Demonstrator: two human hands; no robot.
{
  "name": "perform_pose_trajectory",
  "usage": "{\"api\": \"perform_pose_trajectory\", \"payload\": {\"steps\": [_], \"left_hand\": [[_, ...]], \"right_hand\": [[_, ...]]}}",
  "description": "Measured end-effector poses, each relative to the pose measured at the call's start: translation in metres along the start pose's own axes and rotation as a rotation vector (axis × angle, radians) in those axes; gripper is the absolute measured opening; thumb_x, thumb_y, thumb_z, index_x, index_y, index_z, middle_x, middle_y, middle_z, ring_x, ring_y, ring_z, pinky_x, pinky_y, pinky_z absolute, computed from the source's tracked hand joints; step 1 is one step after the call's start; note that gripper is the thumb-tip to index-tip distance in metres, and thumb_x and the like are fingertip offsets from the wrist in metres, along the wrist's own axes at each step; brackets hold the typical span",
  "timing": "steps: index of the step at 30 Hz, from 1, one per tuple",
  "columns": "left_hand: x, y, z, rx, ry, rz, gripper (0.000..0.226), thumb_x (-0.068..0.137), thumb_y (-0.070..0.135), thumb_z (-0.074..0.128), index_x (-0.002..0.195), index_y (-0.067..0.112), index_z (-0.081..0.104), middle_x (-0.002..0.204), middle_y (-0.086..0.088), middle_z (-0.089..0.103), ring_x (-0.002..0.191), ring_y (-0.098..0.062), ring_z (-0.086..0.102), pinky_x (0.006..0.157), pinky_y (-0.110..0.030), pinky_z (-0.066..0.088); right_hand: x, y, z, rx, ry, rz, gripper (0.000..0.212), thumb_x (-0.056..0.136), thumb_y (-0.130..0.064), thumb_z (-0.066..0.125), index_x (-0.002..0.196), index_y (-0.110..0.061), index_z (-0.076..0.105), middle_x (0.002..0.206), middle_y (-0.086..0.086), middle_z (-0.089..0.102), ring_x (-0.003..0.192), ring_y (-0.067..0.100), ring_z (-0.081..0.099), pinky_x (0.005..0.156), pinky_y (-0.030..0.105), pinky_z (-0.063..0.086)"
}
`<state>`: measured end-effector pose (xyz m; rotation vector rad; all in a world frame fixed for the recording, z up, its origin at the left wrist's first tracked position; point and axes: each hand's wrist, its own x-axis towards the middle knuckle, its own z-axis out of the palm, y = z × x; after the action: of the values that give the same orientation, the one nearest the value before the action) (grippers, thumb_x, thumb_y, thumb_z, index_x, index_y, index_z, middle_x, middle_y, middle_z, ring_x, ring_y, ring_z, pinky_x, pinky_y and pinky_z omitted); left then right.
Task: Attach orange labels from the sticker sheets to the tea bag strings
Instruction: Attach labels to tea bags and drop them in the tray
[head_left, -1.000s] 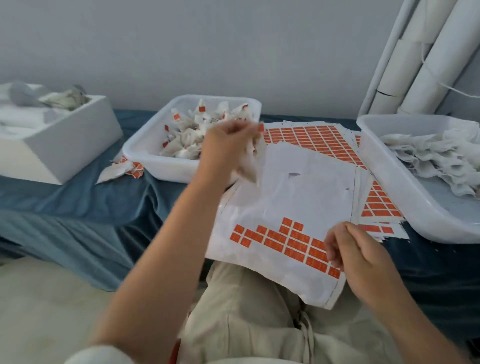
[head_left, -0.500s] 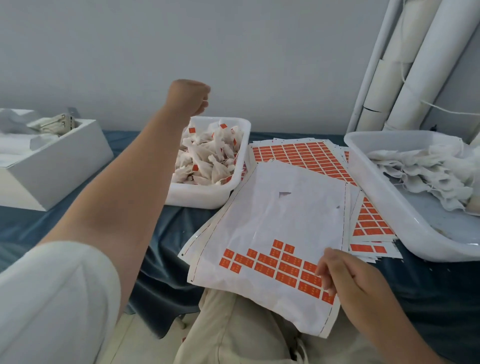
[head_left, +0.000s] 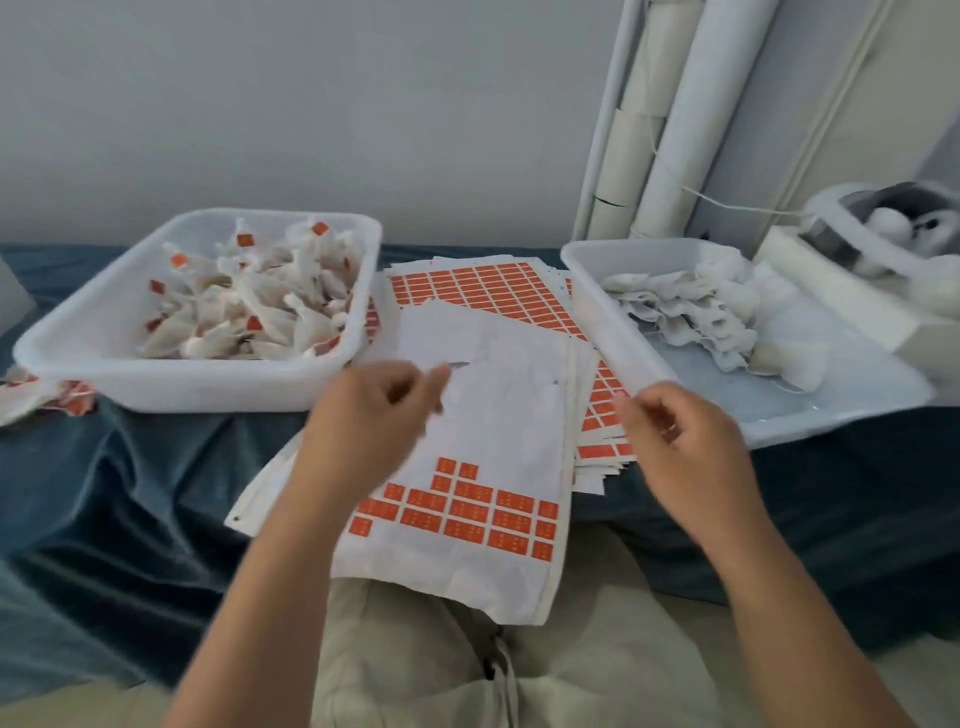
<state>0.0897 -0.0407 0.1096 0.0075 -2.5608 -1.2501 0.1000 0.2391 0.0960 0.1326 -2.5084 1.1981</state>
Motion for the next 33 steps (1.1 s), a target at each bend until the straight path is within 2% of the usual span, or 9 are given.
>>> {"api": "perform_pose_trajectory", "payload": {"steps": [2,5,7,11,16,18,22,27,33], "left_hand": [[-0.028,-0.006,0.024,-0.035,-0.081,-0.009,0.05,0.095,0.063,0.056,0.065,0.024,0.068,0.06,0.005,0.065,0.045,-0.007,0.056,0.042,-0.015,0.043],[-0.05,-0.012,0.045,-0.084,-0.161,-0.028,0.062,0.09,0.072,0.048,0.063,0.017,0.063,0.062,0.0,0.064,0.056,-0.017,0.061,0.052,-0.019,0.047],[-0.056,-0.01,0.052,-0.114,-0.192,-0.033,0.066,0.082,0.078,0.042,0.062,0.019,0.062,0.062,0.003,0.065,0.06,-0.015,0.064,0.053,-0.018,0.048],[-0.06,-0.004,0.055,-0.199,-0.201,-0.018,0.062,0.077,0.08,0.041,0.061,0.024,0.062,0.06,0.012,0.065,0.061,-0.006,0.065,0.055,-0.01,0.047],[-0.059,-0.004,0.056,-0.257,-0.208,-0.061,0.059,0.074,0.078,0.042,0.062,0.024,0.063,0.059,0.013,0.064,0.062,-0.003,0.065,0.063,-0.018,0.047],[-0.059,-0.003,0.057,-0.259,-0.216,-0.084,0.059,0.073,0.079,0.042,0.062,0.024,0.061,0.06,0.013,0.064,0.062,-0.003,0.066,0.063,-0.017,0.046],[-0.058,-0.004,0.055,-0.268,-0.226,-0.106,0.059,0.074,0.078,0.043,0.062,0.024,0.061,0.061,0.01,0.065,0.062,-0.006,0.067,0.059,-0.012,0.046],[-0.059,0.0,0.054,-0.296,-0.258,-0.13,0.054,0.077,0.073,0.046,0.059,0.023,0.058,0.057,0.013,0.063,0.055,0.001,0.062,0.055,-0.008,0.042],[-0.06,0.005,0.052,-0.323,-0.294,-0.134,0.05,0.079,0.067,0.049,0.06,0.022,0.058,0.054,0.021,0.061,0.051,0.005,0.059,0.051,-0.007,0.039]], "right_hand": [[0.026,0.015,-0.025,-0.04,0.132,0.004,0.017,0.1,-0.046,0.06,0.087,-0.035,0.063,0.093,-0.032,0.067,0.083,-0.016,0.062,0.06,0.009,0.046],[0.084,0.049,-0.059,-0.193,0.159,0.129,0.016,0.1,-0.04,0.061,0.093,-0.028,0.069,0.088,-0.018,0.069,0.087,0.003,0.065,0.071,0.028,0.045],[0.126,0.075,-0.072,-0.371,-0.038,0.234,0.019,0.103,-0.034,0.062,0.108,-0.021,0.075,0.108,-0.005,0.073,0.104,0.024,0.067,0.085,0.037,0.049],[0.183,0.11,-0.065,-0.727,-0.555,0.289,0.036,0.106,-0.025,0.058,0.141,-0.023,0.066,0.159,0.007,0.048,0.144,0.028,0.047,0.117,0.038,0.035],[0.222,0.116,-0.027,-0.766,-0.541,0.12,0.035,0.11,-0.028,0.052,0.142,-0.028,0.065,0.172,0.005,0.024,0.158,0.03,0.023,0.128,0.045,0.019],[0.231,0.116,-0.013,-0.907,-0.563,0.043,0.037,0.111,-0.029,0.047,0.142,-0.024,0.066,0.169,0.004,0.032,0.153,0.032,0.033,0.126,0.046,0.026],[0.233,0.116,0.0,-1.054,-0.553,-0.006,0.027,0.106,-0.028,0.048,0.116,-0.019,0.071,0.126,0.005,0.068,0.11,0.028,0.061,0.099,0.044,0.052],[0.231,0.12,-0.002,-1.104,-0.548,0.022,0.042,0.108,-0.029,0.047,0.149,-0.022,0.056,0.147,0.007,0.058,0.13,0.032,0.055,0.101,0.041,0.05],[0.229,0.098,-0.016,-0.831,-0.257,0.013,0.027,0.103,-0.021,0.057,0.111,-0.007,0.078,0.123,0.018,0.07,0.121,0.04,0.056,0.103,0.048,0.049]]}}
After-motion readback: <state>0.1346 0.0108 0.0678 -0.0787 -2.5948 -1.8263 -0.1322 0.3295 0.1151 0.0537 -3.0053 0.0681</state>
